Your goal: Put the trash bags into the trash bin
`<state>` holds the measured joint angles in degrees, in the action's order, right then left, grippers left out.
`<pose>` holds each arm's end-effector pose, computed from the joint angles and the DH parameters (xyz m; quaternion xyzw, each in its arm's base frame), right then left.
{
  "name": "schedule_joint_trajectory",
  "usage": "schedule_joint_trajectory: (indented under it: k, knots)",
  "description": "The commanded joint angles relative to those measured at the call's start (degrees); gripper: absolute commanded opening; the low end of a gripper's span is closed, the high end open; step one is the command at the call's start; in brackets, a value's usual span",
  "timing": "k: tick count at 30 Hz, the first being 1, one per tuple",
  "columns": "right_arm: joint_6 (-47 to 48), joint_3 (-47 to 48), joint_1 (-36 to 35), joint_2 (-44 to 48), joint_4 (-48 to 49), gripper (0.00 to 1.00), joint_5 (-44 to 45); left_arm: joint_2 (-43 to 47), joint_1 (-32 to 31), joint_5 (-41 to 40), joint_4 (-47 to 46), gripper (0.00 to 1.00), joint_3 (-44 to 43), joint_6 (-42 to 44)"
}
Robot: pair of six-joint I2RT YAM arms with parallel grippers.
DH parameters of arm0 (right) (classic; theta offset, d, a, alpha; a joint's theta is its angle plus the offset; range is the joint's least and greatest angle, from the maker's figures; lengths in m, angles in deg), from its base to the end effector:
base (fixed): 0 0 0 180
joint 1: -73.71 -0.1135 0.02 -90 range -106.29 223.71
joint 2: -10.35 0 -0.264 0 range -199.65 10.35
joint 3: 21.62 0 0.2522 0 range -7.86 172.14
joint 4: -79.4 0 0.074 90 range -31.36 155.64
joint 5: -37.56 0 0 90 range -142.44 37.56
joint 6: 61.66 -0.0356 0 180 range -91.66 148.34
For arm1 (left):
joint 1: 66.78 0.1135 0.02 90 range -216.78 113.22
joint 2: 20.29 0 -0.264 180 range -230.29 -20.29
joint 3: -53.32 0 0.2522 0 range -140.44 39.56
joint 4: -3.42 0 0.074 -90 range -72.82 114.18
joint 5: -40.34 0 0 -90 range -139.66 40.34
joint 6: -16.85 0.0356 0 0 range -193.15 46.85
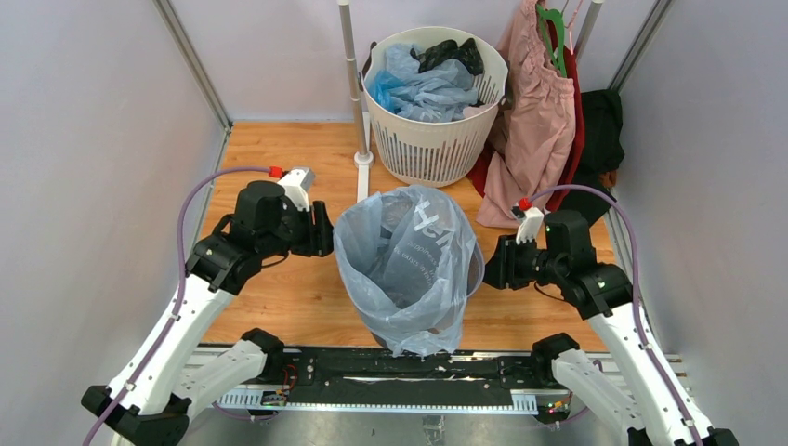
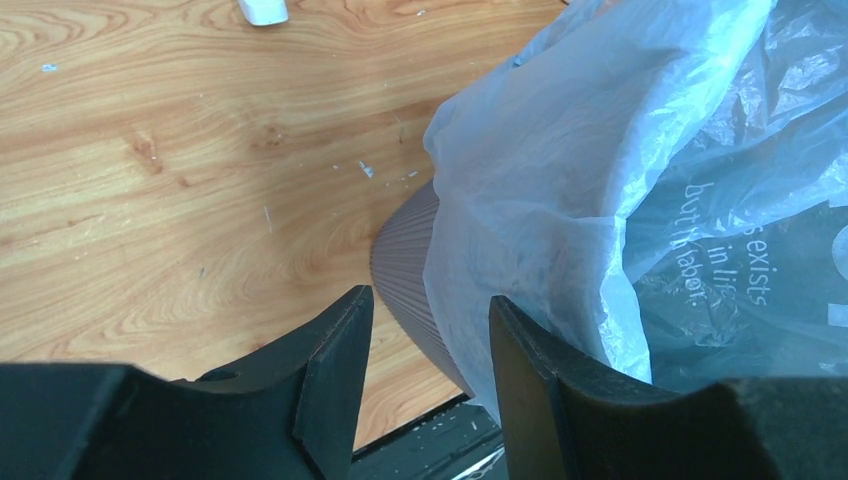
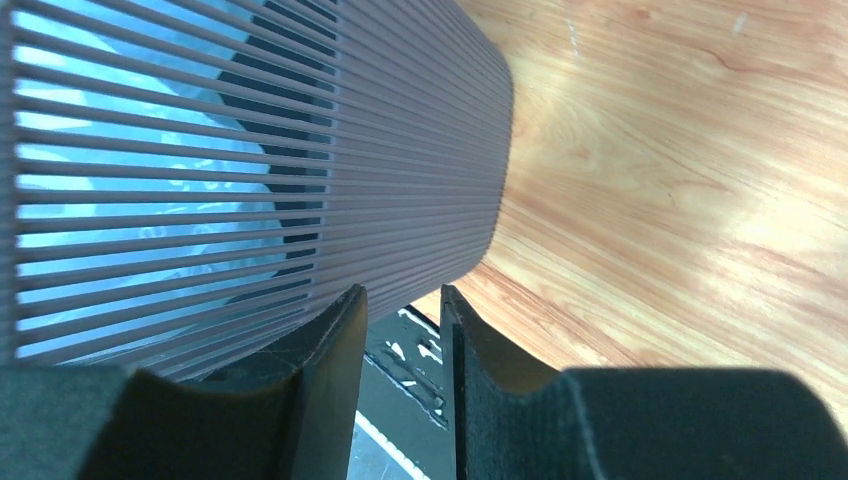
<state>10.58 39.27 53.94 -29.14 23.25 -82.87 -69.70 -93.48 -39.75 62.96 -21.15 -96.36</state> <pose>0.1229 0.0633 0.3137 -0.1367 0.8527 0.3641 0.3488 0.1461 -0.0803 0.3591 0.0671 0.8800 -0.2651 0.3885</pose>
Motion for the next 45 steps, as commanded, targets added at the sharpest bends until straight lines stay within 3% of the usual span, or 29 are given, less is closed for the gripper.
schedule_joint_trajectory:
  k: [1, 9, 13, 17, 25, 32, 38, 45]
  knots:
    - [0.81, 2.49, -0.79, -0.95, -4.75, 0.39, 5.65, 1.10, 0.24, 0.09, 0.79, 0.51, 1.08, -0.39]
    - [-0.96, 2.25, -0.80, -1.37, -6.11, 0.47, 9.53, 4.49, 0.24, 1.04, 0.65, 0.51, 5.26, -1.67]
    - [-1.83, 3.32, -0.80, -0.60, -8.91, 0.60, 13.73, 5.28, 0.24, 2.03, -0.34, 0.51, 6.96, -2.37]
    - [-2.69, 4.52, -0.81, 0.18, -10.06, 0.61, 13.75, 4.84, 0.18, 3.12, -1.96, 0.51, 8.34, -2.62]
    - [-4.88, 3.14, -0.80, 0.54, -5.91, 0.60, 5.74, 0.39, -0.63, 4.25, -9.45, 0.50, 9.69, -4.21]
    - [-4.95, 4.04, -0.80, 0.83, -6.23, 0.60, 7.57, -5.75, -0.64, 4.06, -18.81, 0.49, 10.32, -5.80]
    - [-4.06, 11.66, -0.80, 1.84, -13.13, 0.61, 20.10, -12.01, -0.64, 2.30, -23.43, 0.49, 6.93, -4.75]
    - [-5.92, 26.36, -0.80, -0.25, -19.61, 0.61, 17.11, -17.92, -0.64, 3.42, -24.74, 0.49, 3.43, -3.11]
